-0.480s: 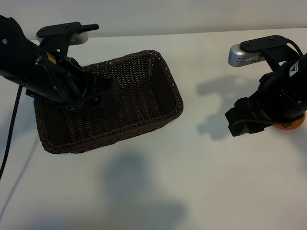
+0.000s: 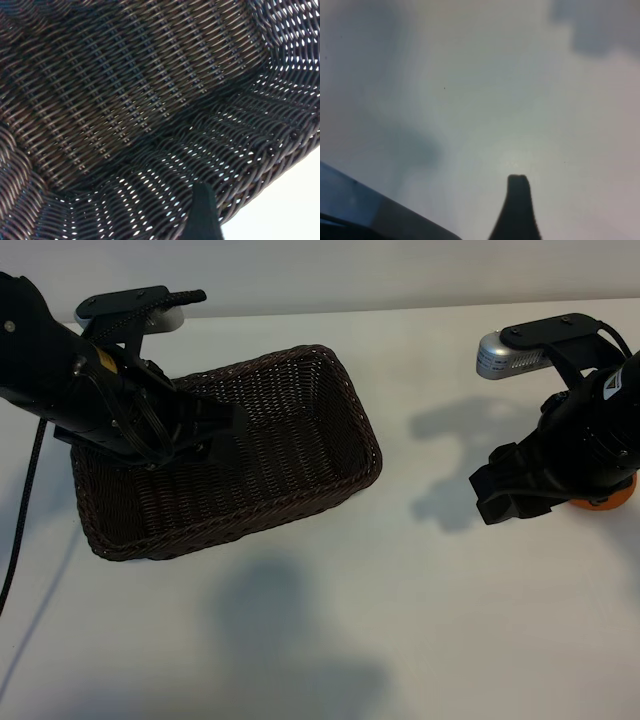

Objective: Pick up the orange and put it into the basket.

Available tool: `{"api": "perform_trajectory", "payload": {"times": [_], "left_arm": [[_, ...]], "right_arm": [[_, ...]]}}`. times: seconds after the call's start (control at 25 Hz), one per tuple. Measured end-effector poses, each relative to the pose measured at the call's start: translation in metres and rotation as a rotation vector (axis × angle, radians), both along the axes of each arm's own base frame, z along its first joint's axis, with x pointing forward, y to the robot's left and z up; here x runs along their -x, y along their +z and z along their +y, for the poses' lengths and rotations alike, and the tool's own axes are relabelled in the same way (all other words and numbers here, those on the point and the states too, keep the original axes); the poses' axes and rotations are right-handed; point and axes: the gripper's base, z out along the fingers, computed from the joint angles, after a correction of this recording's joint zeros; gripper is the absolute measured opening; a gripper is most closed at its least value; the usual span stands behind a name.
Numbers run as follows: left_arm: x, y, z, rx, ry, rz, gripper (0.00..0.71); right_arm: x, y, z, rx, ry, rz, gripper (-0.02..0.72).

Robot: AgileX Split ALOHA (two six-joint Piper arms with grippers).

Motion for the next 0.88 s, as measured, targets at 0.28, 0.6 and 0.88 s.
{"api": "perform_trajectory", "payload": {"times": [0.28, 0.6, 0.88], "left_arm": [[0.0, 0.0, 0.0, 0.0, 0.0, 0.0, 0.567], [-0.0009, 0.0003, -0.0002, 0.003, 0.001, -0.01, 0.567], [-0.0013, 0.0001, 0.0009, -0.002, 0.029, -0.006, 0.567]], "right_arm": [[0.0, 0.0, -0.0001, 0.001, 0.0, 0.0, 0.558], [-0.0002, 0.0, 0.0, 0.0, 0.0, -0.002, 0.558], [-0.0002, 0.0, 0.0, 0.0, 0.0, -0.002, 0.558]]}}
